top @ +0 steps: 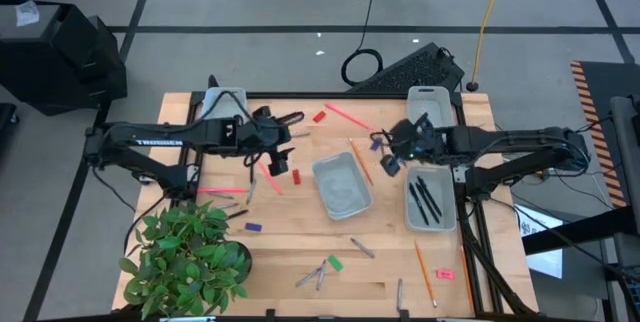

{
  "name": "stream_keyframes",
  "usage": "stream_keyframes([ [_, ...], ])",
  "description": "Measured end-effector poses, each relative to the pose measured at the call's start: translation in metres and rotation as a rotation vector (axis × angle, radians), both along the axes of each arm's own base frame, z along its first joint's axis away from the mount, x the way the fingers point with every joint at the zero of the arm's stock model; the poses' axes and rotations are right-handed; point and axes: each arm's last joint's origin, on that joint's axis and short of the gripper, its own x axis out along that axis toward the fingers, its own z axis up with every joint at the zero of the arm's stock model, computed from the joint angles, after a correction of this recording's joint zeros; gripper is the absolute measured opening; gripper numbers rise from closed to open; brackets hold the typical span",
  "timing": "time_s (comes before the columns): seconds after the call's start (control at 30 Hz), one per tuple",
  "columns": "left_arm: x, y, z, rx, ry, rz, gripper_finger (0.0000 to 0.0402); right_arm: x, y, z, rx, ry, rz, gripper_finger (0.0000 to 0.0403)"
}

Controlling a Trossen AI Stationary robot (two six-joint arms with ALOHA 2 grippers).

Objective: Sort crayons/erasers/pens/pencils in bins
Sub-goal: Put the black pen into the bottom right gray bin

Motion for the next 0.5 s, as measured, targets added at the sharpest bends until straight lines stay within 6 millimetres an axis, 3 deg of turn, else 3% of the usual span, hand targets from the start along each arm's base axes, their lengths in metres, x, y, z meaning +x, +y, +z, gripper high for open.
stream_keyframes([
  [0.17,0.002,0.002,-0.011,0.009,-0.018,0.057,0.0271,-0.024,0.022,-0.012,0.292,0.193,-0.170,0.0027],
  [0.33,0.002,0.002,-0.015,0.022,-0.022,0.045,0.0271,-0.044,0.041,-0.034,0.375,0.327,-0.332,0.0027],
  [0.5,0.003,0.002,-0.014,0.020,-0.040,0.050,0.0271,-0.051,0.045,-0.069,0.436,0.342,-0.409,0.0041],
])
